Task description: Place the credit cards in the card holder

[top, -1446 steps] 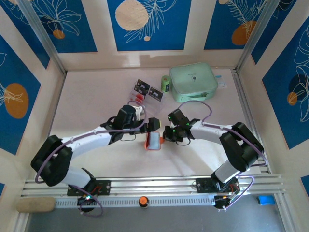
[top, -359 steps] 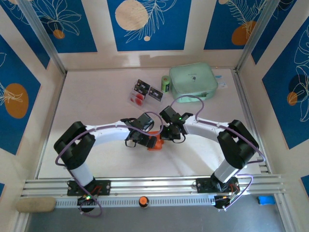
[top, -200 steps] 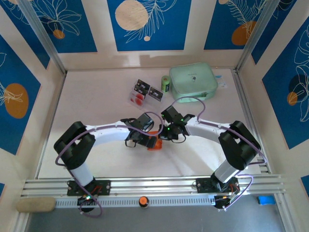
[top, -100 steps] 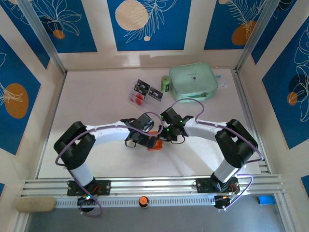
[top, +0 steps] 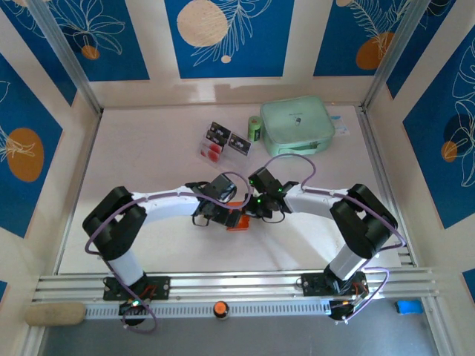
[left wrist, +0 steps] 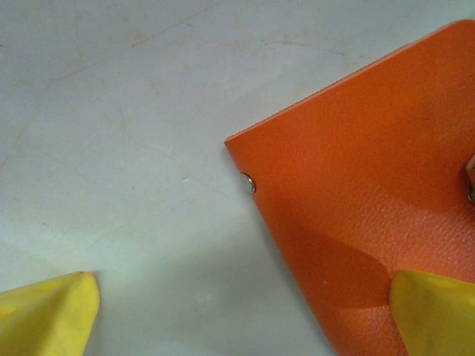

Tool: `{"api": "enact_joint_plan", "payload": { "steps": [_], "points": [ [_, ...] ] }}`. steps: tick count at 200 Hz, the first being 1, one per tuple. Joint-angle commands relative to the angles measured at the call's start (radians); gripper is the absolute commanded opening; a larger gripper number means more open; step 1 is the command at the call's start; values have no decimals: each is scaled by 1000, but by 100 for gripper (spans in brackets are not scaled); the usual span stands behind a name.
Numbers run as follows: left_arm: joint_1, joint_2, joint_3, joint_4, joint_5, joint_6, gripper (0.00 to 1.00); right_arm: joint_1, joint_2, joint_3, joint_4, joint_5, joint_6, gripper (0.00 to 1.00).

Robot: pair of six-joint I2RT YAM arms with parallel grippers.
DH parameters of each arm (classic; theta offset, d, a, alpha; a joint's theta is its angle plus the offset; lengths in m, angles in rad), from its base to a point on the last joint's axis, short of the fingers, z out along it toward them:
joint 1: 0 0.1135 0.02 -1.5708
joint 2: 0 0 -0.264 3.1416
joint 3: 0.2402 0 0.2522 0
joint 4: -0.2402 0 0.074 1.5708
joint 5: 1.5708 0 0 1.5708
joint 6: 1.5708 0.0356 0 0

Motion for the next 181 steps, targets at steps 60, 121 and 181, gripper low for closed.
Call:
{"api": "enact_joint_plan", "payload": {
  "steps": [60, 121, 181],
  "points": [
    [-3, -2, -27, -37, -42, -1, 100, 26, 22, -103, -56, 1, 58, 0],
    [0, -10, -8, -36, -41, -7, 100, 25, -19, -12, -102, -24, 41, 4],
    [29, -49, 84, -42, -42, -22, 100, -13, -70, 57, -103, -89, 10, 22]
  ]
}}
